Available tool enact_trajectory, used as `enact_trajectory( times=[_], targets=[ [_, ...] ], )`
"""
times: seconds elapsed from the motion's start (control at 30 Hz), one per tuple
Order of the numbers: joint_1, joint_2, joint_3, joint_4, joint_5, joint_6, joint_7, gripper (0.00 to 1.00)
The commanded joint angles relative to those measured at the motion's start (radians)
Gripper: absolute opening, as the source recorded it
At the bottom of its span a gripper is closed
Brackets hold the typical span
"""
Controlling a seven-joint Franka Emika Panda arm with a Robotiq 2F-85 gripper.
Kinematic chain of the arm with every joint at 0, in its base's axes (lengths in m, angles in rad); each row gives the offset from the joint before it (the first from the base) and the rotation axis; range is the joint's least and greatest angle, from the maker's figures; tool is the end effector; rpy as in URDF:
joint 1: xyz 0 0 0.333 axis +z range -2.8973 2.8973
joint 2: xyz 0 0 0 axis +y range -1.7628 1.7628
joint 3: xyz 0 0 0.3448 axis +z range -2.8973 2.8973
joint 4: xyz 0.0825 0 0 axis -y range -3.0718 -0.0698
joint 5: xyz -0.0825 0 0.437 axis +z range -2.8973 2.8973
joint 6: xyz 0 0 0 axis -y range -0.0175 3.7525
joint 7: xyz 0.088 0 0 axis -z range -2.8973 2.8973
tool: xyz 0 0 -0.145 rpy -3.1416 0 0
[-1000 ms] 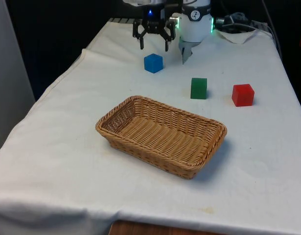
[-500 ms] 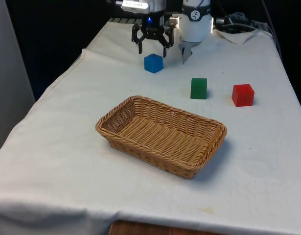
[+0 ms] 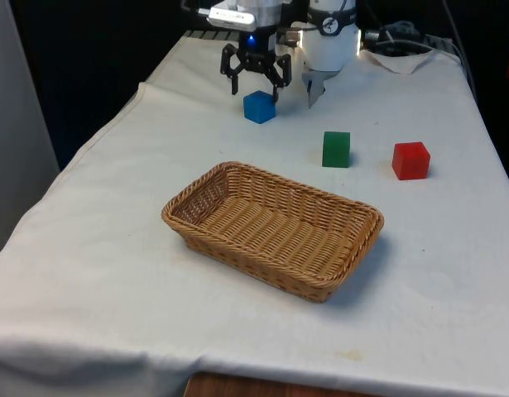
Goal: Pick up exactly two blocks and place them into the basket.
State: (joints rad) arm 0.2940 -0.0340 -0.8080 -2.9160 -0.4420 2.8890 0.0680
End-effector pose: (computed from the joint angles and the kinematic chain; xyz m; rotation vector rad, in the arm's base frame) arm 0.3132 -0.1470 0.1306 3.0493 -0.2343 -0.0260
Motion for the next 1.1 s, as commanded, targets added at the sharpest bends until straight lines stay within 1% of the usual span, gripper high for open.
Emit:
enact_trajectory(
  times=[0.0, 0.07, 0.17, 0.2, 0.23, 0.27, 0.37, 0.43, 0.47, 0.5, 0.8, 1.03, 1.07],
  targets=[
    [0.008, 0.007, 0.004, -0.009, 0.029, 0.020, -0.005, 1.00],
    [0.006, 0.024, 0.017, -0.002, 0.042, 0.025, 0.002, 1.00],
    [0.005, 0.040, 0.025, 0.003, 0.054, 0.029, 0.006, 1.00],
    [0.001, 0.035, 0.023, 0.016, 0.036, 0.003, 0.010, 1.00],
    [0.004, 0.045, 0.027, 0.004, 0.057, 0.030, 0.007, 1.00],
    [0.004, 0.054, 0.032, 0.005, 0.064, 0.034, 0.009, 1.00],
    [0.002, 0.067, 0.035, 0.005, 0.066, 0.042, 0.015, 1.00],
    [0.002, 0.073, 0.036, 0.008, 0.063, 0.043, 0.019, 1.00],
    [0.001, 0.070, 0.031, 0.017, 0.048, 0.023, 0.022, 1.00],
    [0.001, 0.076, 0.036, 0.009, 0.062, 0.044, 0.021, 1.00],
    [0.001, 0.092, 0.034, 0.018, 0.048, 0.041, 0.027, 1.00],
    [0.001, 0.088, 0.032, 0.022, 0.045, 0.037, 0.033, 1.00],
    [0.000, 0.086, 0.033, 0.020, 0.048, 0.038, 0.027, 1.00]
  ],
)
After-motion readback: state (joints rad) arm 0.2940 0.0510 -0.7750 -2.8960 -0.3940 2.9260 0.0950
